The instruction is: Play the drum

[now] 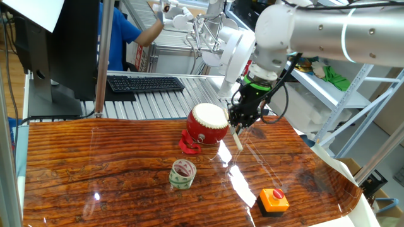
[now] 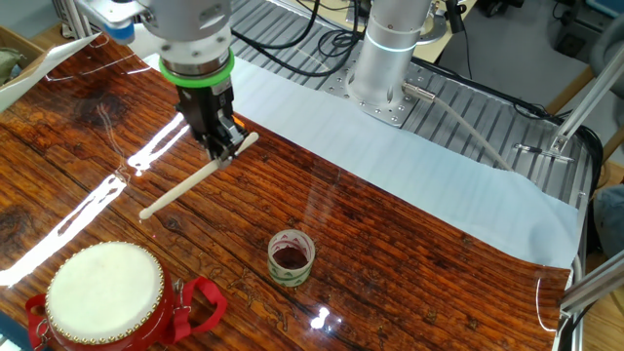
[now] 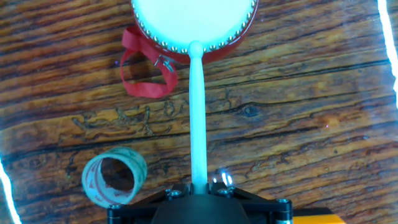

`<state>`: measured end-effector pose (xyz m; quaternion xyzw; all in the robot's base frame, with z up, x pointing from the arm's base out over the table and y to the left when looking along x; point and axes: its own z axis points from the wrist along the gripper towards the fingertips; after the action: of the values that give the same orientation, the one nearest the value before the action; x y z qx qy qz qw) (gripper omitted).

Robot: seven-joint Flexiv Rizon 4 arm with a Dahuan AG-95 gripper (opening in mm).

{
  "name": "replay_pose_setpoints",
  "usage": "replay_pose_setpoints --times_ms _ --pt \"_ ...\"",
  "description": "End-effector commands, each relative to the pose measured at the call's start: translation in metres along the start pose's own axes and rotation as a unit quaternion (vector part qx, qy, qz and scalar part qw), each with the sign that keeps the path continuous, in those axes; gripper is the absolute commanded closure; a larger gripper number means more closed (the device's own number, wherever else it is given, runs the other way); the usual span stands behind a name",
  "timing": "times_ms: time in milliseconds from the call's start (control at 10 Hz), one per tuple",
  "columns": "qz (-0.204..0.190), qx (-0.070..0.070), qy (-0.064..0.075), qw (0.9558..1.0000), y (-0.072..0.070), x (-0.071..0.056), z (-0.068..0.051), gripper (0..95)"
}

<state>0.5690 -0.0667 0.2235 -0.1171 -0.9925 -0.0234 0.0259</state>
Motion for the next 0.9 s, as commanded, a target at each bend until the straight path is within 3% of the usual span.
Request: replay_pose_setpoints --times_ms 100,600,800,900 --pt "-0.005 -0.003 -0.001 1.0 -0.0029 0.0115 -0.0167 95.0" --pt "0.003 -0.012 0.0 0.9999 -0.0009 0.0149 -0.0216 95.0" --pt "0.009 -0.013 -0.007 0.9998 -0.0009 0.0149 -0.0216 95.0" --pt "0.011 -0.014 -0.001 0.9998 -0.0009 0.0149 -0.0216 95.0"
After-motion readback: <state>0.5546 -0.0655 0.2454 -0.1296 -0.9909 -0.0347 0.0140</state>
